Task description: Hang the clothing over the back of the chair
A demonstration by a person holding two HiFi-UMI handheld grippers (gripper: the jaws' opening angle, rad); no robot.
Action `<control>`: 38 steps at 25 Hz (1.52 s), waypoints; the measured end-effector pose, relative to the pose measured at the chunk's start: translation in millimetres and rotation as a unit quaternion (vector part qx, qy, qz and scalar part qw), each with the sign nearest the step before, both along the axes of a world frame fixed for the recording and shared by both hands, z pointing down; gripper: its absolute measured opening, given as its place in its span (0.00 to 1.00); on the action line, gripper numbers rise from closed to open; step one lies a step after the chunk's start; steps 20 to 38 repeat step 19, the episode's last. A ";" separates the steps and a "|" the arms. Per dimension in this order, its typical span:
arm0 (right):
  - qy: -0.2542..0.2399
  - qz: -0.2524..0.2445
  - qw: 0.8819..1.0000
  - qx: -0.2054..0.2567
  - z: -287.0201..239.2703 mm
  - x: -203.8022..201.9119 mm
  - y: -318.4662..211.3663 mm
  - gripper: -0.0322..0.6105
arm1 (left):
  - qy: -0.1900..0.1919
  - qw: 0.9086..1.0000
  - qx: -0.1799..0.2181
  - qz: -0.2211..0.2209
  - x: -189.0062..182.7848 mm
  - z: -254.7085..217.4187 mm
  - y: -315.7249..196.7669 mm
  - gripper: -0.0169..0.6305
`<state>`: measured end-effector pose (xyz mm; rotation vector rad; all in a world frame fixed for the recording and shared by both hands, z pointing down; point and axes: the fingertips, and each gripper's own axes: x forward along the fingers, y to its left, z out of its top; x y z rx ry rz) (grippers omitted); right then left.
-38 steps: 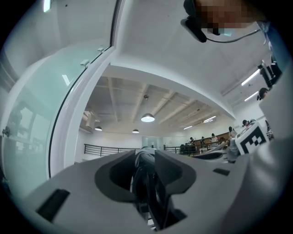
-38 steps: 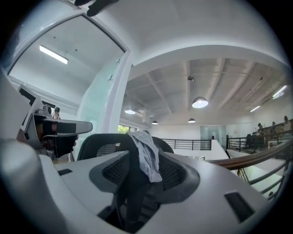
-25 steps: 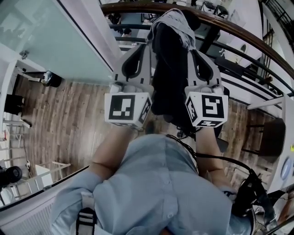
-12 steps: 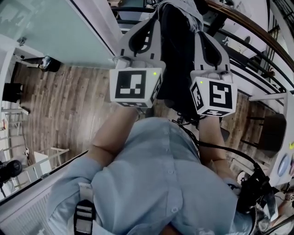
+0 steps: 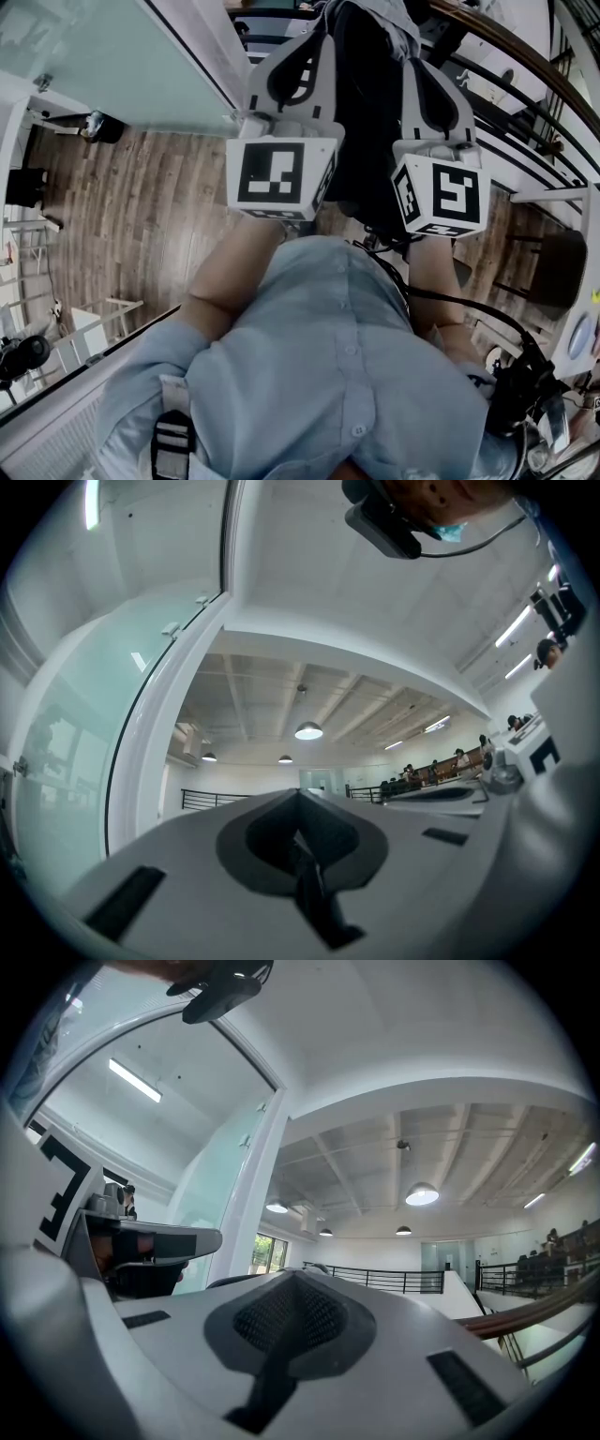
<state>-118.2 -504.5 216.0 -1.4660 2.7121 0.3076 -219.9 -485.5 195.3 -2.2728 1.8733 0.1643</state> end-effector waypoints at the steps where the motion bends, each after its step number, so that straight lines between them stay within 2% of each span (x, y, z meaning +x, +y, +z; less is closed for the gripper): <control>1: -0.001 -0.001 1.000 0.000 -0.1 -0.7 -0.2 0.07 | 0.000 1.000 0.000 0.000 -0.7 0.0 -0.2 0.05; 38: -0.003 -0.005 1.000 -0.003 2.1 -9.7 -3.4 0.07 | 0.002 1.000 -0.006 0.003 -5.4 4.3 -4.3 0.05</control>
